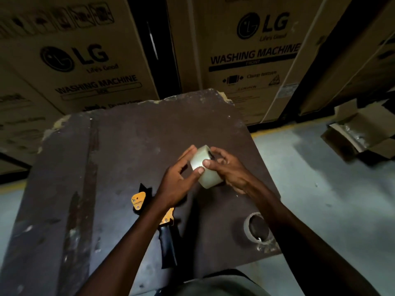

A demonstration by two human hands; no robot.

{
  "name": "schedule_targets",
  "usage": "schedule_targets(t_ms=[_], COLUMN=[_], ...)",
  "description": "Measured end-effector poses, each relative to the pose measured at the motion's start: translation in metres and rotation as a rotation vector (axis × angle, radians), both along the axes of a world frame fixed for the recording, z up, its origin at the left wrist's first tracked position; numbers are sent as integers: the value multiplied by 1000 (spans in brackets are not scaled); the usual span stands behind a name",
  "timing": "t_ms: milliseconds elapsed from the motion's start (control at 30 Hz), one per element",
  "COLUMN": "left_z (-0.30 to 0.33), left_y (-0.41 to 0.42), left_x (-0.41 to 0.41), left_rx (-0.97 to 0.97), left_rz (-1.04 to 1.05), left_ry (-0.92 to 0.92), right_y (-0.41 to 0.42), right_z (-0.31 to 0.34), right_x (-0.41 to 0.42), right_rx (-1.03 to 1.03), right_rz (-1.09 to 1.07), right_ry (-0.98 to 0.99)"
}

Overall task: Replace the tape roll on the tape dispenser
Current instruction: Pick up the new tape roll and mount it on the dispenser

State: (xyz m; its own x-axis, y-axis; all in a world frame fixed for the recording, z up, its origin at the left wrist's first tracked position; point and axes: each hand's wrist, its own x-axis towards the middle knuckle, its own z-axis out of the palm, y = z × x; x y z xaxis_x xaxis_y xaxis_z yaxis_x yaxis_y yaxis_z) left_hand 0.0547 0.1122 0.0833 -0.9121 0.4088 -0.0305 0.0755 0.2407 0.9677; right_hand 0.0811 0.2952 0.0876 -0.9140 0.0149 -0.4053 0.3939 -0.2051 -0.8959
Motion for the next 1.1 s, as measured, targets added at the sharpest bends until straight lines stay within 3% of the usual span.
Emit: schedule_targets(t_ms=[300, 533, 800, 1100], left_z=[48, 64, 73, 84], left_y=[-87, -141, -184, -201], left_x=[12, 8, 2, -2], left_rx=[220, 408, 422, 416], left_rz=[49, 113, 65, 103], left_ry=[-95, -207, -305, -234], right_y=[-102, -162, -197, -206], right_z=[57, 72, 74, 88], right_x=[9, 13, 14, -2], right_rx=[-176, -140, -137, -30], right_rz=[80, 98, 131, 254], right_ry=[-77, -55, -18, 60])
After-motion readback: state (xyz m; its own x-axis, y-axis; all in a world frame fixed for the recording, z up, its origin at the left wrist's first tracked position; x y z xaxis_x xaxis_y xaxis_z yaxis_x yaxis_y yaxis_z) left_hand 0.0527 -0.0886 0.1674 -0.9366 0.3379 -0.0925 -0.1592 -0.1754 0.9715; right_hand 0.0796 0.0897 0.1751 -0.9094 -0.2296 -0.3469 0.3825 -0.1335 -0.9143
